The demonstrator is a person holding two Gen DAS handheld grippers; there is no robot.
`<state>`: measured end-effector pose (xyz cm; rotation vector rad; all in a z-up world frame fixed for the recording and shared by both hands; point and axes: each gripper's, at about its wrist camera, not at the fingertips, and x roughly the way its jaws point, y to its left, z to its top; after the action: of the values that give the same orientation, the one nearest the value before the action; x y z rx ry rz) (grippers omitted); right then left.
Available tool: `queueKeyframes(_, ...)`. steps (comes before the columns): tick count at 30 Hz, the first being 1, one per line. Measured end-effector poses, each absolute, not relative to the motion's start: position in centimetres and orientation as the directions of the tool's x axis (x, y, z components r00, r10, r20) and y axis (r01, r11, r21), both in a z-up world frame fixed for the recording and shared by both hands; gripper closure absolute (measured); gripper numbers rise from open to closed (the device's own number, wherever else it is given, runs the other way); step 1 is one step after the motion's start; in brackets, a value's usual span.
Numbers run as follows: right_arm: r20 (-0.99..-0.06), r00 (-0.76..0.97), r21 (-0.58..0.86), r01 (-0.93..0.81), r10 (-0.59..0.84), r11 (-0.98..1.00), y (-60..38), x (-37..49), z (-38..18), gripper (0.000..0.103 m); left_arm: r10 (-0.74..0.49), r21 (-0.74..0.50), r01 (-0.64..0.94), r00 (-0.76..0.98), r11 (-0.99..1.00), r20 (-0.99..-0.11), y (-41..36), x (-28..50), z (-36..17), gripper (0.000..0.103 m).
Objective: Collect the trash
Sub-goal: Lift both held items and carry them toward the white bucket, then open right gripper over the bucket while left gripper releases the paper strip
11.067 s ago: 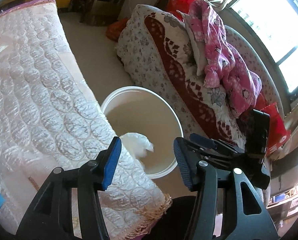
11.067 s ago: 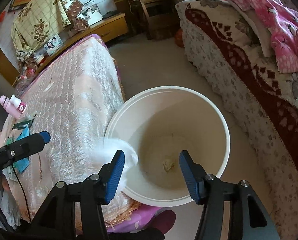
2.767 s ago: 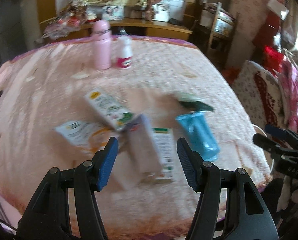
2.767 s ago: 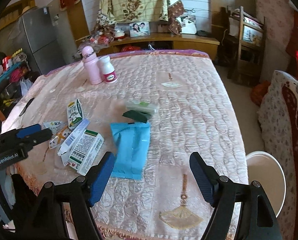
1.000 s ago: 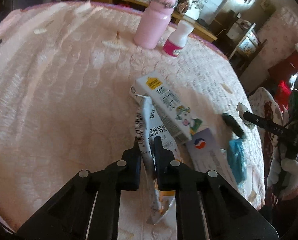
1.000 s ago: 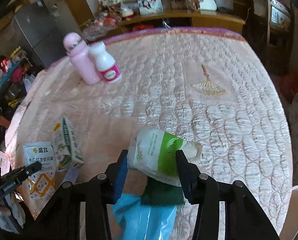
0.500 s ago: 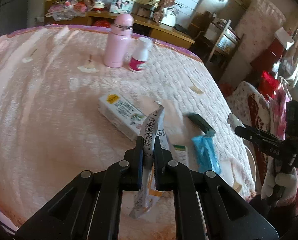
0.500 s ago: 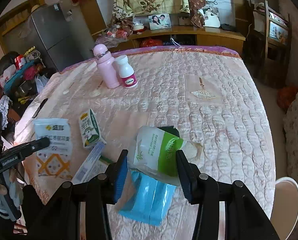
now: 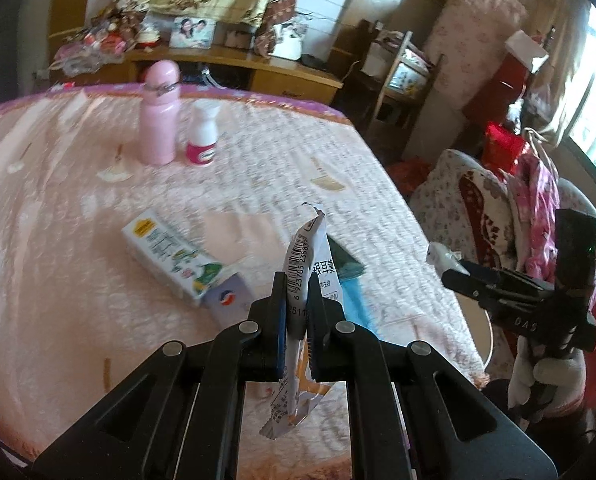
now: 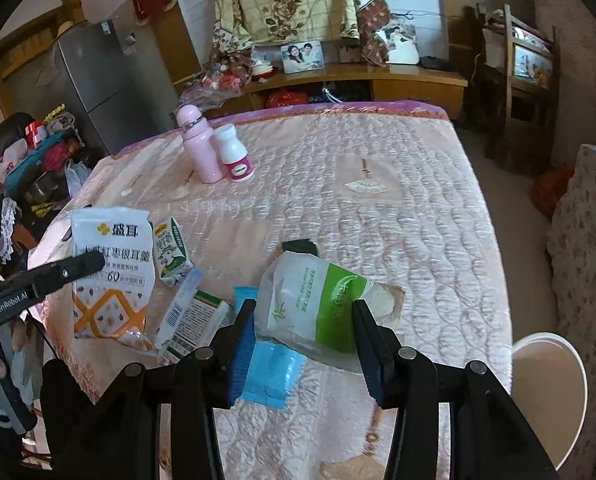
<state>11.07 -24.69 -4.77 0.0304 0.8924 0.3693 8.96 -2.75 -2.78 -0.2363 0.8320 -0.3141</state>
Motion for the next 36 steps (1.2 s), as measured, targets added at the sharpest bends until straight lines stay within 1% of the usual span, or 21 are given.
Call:
queueKeyframes(13, -0.753, 0.607, 0.158, -0.211, 0.256, 0.965, -31.2, 8.5, -4.1, 0.057, -0.422, -0.298, 0.299, 0.605, 0.906, -0.675, -11.2, 10.3, -1.6, 0.098)
queueKeyframes(26, -0.762, 0.621, 0.168, -0.087, 0.185, 0.982, -38.5, 6.3, -5.0, 0.057, -0.483, -0.302, 0.393, 0.536, 0.869, -0.692, -20.0, 11.1, -2.8, 0.098)
queueKeyframes(36, -0.794, 0.595, 0.181, 0.036, 0.125, 0.983, -44.8, 5.1, -7.7, 0.057, -0.535, -0.339, 0.444, 0.457, 0.829, -0.710, -26.9, 12.0, -4.6, 0.098)
